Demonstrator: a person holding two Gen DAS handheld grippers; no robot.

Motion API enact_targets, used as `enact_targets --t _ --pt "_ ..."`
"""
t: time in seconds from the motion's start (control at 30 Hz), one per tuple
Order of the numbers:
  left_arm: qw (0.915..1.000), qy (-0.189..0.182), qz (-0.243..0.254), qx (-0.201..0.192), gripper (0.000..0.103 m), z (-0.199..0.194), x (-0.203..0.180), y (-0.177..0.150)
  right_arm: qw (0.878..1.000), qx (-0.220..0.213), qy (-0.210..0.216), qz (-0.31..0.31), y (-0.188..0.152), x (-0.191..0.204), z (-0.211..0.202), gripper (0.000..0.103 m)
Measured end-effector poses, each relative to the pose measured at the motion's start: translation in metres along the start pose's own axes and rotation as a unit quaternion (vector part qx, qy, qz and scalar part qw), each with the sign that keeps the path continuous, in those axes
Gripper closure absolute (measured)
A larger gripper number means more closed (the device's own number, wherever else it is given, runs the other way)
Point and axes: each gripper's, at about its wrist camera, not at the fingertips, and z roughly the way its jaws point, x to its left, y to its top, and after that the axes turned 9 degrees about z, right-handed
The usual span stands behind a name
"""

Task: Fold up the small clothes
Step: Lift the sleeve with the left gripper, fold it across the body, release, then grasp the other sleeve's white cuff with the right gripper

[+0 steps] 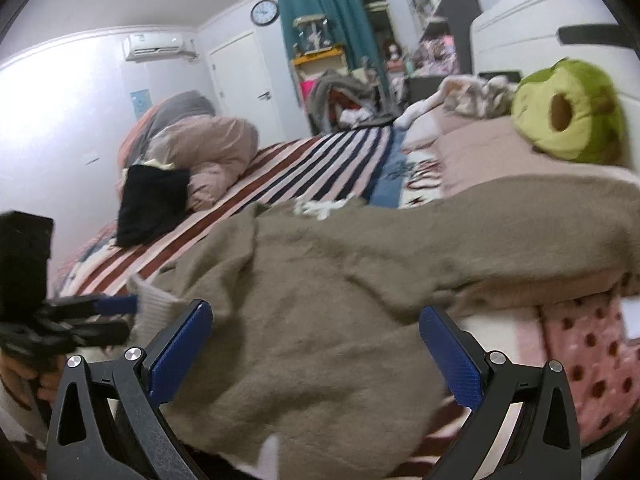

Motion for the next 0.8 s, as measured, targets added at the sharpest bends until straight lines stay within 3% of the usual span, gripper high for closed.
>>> enact_targets --t 0.1,0.2,0.37,0.47,0.53,0.6,0.8 --pt "0.9987 0.022 -0.006 -0.046 0.027 -0.042 0.012 -0.002 1.0 0.02 0.022 0.008 0.002 0.016 0.016 0.001" --pt "0.9927 0.095 0.0 -0.074 0.025 -0.071 0.03 -0.004 0.998 0.041 0.043 0.006 0.005 0.038 0.031 0.001" --pt "0.9791 0.188 -0.02 -0.074 0.025 -0.095 0.078 -0.02 0.996 0.075 0.031 -0.033 0.002 0.075 0.055 0.001" --pt "0.976 0.198 -0.042 -0.079 0.025 -0.103 0.105 -0.031 0.992 0.117 0.001 -0.048 -0.01 0.084 0.082 0.002" --pt "0.9751 0.198 -0.055 -0.084 0.025 -0.106 0.118 -0.037 0.989 0.145 -0.013 -0.031 -0.019 0.079 0.1 0.027" --pt "0.974 0.199 -0.065 -0.086 0.025 -0.107 0.129 -0.043 0.987 0.162 -0.014 -0.007 -0.023 0.069 0.111 0.037" --pt "0.9753 0.192 -0.073 -0.081 0.025 -0.098 0.142 -0.055 0.973 0.221 0.034 0.055 -0.036 0.056 0.136 0.036"
